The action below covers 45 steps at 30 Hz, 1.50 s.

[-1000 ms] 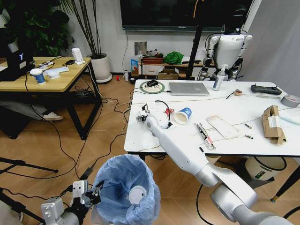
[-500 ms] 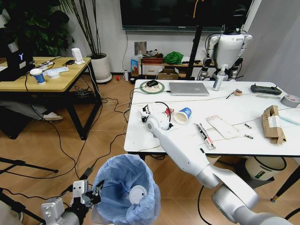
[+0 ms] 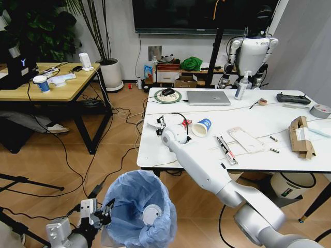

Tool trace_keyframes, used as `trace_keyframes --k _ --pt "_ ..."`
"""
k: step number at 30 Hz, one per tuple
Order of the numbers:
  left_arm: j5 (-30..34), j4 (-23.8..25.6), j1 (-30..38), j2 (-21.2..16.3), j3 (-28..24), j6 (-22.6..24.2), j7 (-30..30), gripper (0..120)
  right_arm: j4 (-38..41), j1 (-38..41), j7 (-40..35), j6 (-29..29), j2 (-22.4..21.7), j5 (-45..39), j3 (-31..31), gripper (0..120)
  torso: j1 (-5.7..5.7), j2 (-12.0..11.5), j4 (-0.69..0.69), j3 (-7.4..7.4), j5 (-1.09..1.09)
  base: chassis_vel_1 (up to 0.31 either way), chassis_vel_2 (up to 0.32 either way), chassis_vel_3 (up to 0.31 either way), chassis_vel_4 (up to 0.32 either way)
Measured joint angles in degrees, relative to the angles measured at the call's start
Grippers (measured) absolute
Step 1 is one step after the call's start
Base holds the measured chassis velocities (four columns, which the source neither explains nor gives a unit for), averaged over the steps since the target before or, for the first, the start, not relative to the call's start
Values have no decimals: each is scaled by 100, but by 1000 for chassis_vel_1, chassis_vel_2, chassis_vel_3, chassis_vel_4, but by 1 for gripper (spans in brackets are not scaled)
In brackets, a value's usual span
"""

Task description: Pick up the trash bin and place the trash from the table into it.

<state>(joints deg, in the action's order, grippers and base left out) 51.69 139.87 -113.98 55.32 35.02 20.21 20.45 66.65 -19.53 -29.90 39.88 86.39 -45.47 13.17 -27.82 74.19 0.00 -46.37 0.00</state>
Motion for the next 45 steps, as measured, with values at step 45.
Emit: trace_keyframes --k 45 --pt "549 13 318 34 120 80 279 0 5635 -1445 3138 -1077 -3633 -2035 255 0 1 0 0 1 0 0 0 0 0"
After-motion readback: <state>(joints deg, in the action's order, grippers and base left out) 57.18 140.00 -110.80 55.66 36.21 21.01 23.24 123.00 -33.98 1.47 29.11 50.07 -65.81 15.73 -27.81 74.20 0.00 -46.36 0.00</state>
